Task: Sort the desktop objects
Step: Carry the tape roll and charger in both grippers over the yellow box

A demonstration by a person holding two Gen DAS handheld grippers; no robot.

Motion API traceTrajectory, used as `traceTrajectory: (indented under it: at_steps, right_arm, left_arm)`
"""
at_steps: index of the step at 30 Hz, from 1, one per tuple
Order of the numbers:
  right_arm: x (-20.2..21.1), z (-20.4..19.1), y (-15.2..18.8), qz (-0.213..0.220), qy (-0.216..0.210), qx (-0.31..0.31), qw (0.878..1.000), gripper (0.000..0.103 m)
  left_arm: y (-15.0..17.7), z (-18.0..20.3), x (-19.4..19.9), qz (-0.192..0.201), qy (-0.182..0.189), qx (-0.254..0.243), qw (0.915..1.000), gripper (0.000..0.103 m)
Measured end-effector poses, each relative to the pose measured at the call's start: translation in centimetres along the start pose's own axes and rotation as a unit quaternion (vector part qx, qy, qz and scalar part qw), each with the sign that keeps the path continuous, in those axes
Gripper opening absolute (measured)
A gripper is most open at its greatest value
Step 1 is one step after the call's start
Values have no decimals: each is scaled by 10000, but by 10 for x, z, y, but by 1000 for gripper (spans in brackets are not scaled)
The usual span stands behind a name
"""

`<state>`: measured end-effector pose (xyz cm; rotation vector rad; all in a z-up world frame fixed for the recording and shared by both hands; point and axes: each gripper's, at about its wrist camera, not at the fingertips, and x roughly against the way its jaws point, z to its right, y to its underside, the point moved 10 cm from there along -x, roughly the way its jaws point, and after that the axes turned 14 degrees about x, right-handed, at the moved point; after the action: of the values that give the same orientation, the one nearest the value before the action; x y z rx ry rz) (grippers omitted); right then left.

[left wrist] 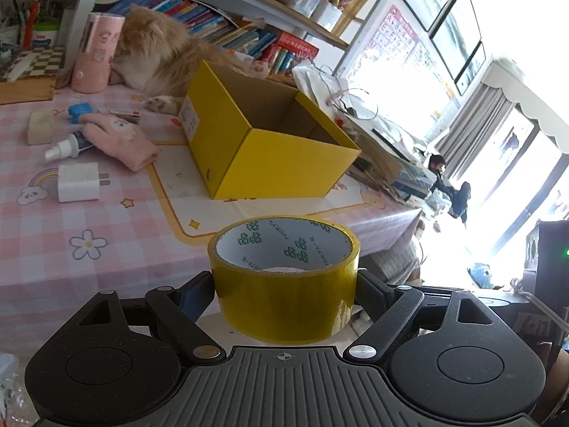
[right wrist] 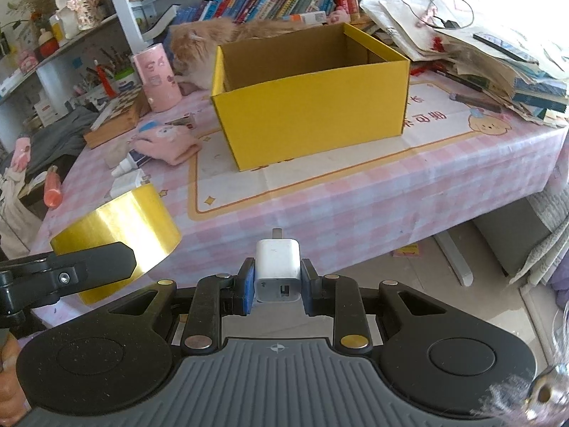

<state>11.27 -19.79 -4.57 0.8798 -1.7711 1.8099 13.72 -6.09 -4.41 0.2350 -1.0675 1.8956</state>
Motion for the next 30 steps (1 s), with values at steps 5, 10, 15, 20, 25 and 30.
traceTrajectory:
  at_steps: [5,10,15,20,25,30]
  right_arm:
    - [-2,8,1,-21,46,-98,9999,23]
    - [-4,16,1,-48,107,-161,9998,23]
    - [-6,29,0,-43,220,-282,9994,23]
    - [-11,36,-6,-69,227,-198,9995,23]
    - [-18,46,-9,-121,221,-205,9995,23]
    - [-23,59,-16,-100,249,-232,9994,23]
  left_arm:
    - [0,7,-9,-87,30,-148,9998,87]
    - [-1,14,-21,-180,94,-287,9994,87]
    - [-3,23,-32,-235,183,-430,9986,87]
    - [-7,31,-41,-188,231,-531,9981,87]
    - [-15,39,-48,-102,280,-630,9976,87]
    - [-24,50,-58,-57,338,-703,9969,87]
